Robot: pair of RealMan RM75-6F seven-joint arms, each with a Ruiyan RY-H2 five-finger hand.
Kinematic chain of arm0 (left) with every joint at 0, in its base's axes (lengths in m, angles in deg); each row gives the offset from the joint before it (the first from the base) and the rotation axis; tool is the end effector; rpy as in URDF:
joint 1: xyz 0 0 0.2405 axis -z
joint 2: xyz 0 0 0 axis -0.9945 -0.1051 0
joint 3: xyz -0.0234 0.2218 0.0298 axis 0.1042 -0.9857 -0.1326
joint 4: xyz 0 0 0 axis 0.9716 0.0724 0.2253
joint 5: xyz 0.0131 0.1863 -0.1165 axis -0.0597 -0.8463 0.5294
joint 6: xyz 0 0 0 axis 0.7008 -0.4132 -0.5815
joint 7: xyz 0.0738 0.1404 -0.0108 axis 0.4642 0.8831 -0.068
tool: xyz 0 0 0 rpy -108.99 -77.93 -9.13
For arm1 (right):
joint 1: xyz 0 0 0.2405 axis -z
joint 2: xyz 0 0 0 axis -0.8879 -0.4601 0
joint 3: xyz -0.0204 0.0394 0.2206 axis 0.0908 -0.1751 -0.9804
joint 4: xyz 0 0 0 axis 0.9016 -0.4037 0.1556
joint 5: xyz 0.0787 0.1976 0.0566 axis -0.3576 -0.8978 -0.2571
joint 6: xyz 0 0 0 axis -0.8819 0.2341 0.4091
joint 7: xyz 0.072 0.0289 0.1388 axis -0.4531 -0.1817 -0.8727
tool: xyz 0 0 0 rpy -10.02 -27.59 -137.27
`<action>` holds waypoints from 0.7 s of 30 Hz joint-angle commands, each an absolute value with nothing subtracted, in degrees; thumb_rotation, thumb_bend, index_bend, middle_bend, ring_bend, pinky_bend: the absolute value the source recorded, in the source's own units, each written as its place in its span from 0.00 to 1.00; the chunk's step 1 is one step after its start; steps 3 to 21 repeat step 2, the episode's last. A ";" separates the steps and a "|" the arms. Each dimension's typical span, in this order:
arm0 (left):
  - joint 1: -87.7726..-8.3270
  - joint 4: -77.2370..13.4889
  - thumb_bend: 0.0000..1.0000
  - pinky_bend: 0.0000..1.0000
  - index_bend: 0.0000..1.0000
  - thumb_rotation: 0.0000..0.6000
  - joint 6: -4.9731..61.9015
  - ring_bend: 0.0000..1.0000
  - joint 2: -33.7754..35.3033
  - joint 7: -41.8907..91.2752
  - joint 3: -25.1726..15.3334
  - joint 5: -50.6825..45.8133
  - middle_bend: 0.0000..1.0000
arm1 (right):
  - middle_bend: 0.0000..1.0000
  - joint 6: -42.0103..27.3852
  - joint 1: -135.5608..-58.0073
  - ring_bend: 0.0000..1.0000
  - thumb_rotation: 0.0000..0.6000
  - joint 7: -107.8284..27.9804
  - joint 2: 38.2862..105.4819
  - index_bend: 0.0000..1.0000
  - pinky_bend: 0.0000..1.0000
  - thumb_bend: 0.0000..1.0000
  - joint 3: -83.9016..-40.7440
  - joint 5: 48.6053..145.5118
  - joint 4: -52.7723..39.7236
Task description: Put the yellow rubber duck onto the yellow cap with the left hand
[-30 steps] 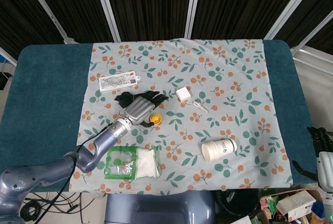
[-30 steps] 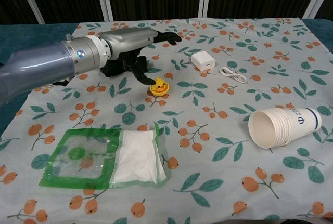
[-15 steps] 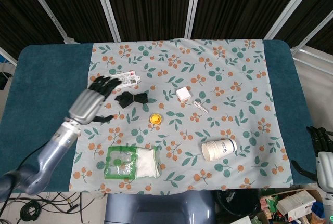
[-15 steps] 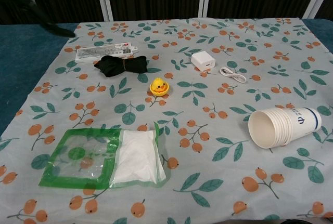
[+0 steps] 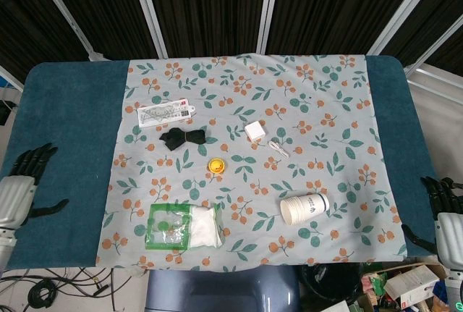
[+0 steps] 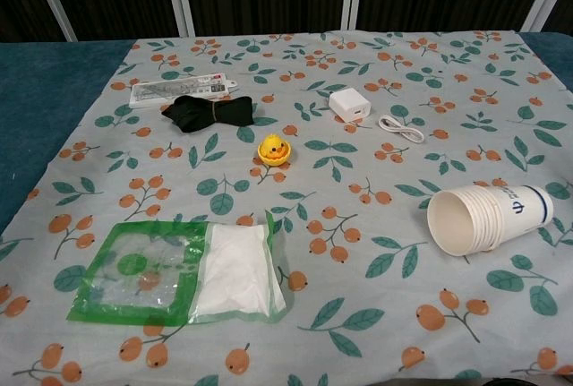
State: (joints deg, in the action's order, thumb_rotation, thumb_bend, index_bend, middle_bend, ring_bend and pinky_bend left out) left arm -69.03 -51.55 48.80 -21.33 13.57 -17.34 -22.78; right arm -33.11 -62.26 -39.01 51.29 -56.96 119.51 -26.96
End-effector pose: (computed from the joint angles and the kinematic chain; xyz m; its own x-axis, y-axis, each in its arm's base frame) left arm -0.2818 0.2189 0.1404 0.2859 0.0633 0.9562 0.9570 -0.0698 -0.2815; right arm -0.2911 -0.1750 0.1577 0.3736 0.0796 0.9242 -0.9264 0.0812 0.3676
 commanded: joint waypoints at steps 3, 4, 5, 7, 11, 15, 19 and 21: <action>-72.20 -46.49 0.15 0.00 0.05 1.00 51.78 0.00 -22.03 8.27 -17.55 -23.51 0.00 | 0.08 -33.13 -62.30 0.09 1.00 -39.07 51.29 0.09 0.18 0.12 -56.95 119.66 -26.81; -72.20 -46.49 0.15 0.00 0.05 1.00 51.78 0.00 -22.03 8.27 -17.55 -23.51 0.00 | 0.08 -33.13 -62.30 0.09 1.00 -39.07 51.29 0.09 0.18 0.12 -56.95 119.66 -26.81; -72.20 -46.49 0.15 0.00 0.05 1.00 51.78 0.00 -22.03 8.27 -17.55 -23.51 0.00 | 0.08 -33.13 -62.30 0.09 1.00 -39.07 51.29 0.09 0.18 0.12 -56.95 119.66 -26.81; -72.20 -46.49 0.15 0.00 0.05 1.00 51.78 0.00 -22.03 8.27 -17.55 -23.51 0.00 | 0.08 -33.13 -62.30 0.09 1.00 -39.07 51.29 0.09 0.18 0.12 -56.95 119.66 -26.81; -72.20 -46.49 0.15 0.00 0.05 1.00 51.78 0.00 -22.03 8.27 -17.55 -23.51 0.00 | 0.08 -33.13 -62.30 0.09 1.00 -39.07 51.29 0.09 0.18 0.12 -56.95 119.66 -26.81; -72.20 -46.49 0.15 0.00 0.05 1.00 51.78 0.00 -22.03 8.27 -17.55 -23.51 0.00 | 0.08 -33.13 -62.30 0.09 1.00 -39.07 51.29 0.09 0.18 0.12 -56.95 119.66 -26.81; -72.20 -46.49 0.15 0.00 0.05 1.00 51.78 0.00 -22.03 8.27 -17.55 -23.51 0.00 | 0.08 -33.13 -62.30 0.09 1.00 -39.07 51.29 0.09 0.18 0.12 -56.95 119.66 -26.81; -72.20 -46.49 0.15 0.00 0.05 1.00 51.78 0.00 -22.03 8.27 -17.55 -23.51 0.00 | 0.08 -33.13 -62.30 0.09 1.00 -39.07 51.29 0.09 0.18 0.12 -56.95 119.66 -26.81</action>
